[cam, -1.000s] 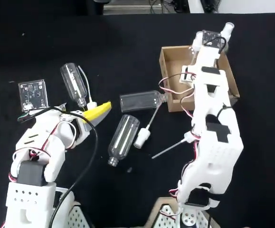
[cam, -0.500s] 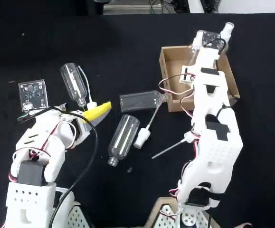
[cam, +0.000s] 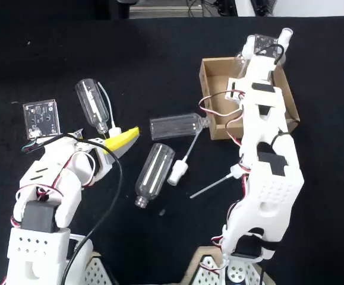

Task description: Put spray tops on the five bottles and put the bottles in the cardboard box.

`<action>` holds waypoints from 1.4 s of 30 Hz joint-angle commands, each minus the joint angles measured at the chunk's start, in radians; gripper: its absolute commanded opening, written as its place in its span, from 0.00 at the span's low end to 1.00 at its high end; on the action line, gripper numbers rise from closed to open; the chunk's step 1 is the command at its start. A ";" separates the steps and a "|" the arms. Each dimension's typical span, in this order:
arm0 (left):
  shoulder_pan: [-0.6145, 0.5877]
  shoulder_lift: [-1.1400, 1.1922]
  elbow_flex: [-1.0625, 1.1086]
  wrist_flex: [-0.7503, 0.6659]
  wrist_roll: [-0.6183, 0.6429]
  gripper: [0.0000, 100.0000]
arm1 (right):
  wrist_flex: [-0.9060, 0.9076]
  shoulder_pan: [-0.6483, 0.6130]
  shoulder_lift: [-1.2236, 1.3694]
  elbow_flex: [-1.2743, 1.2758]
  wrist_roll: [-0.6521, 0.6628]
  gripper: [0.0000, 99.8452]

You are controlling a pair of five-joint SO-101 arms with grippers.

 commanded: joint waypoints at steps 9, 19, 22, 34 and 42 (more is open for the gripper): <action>-0.008 -0.017 -0.012 -0.017 0.006 0.45 | 0.296 0.009 -0.318 -0.054 -0.003 0.01; -0.136 -0.006 -0.064 -0.014 -0.080 0.45 | 0.629 -0.046 -0.737 0.013 -0.003 0.01; -0.193 -0.006 -0.079 -0.012 -0.094 0.45 | 0.631 -0.101 -0.877 0.120 0.000 0.01; -0.372 0.020 -0.047 0.124 -0.247 0.21 | 0.726 -0.486 -1.089 0.412 0.120 0.17; -0.593 0.089 0.019 0.118 -0.175 0.23 | 0.690 -0.652 -1.084 0.521 0.628 0.17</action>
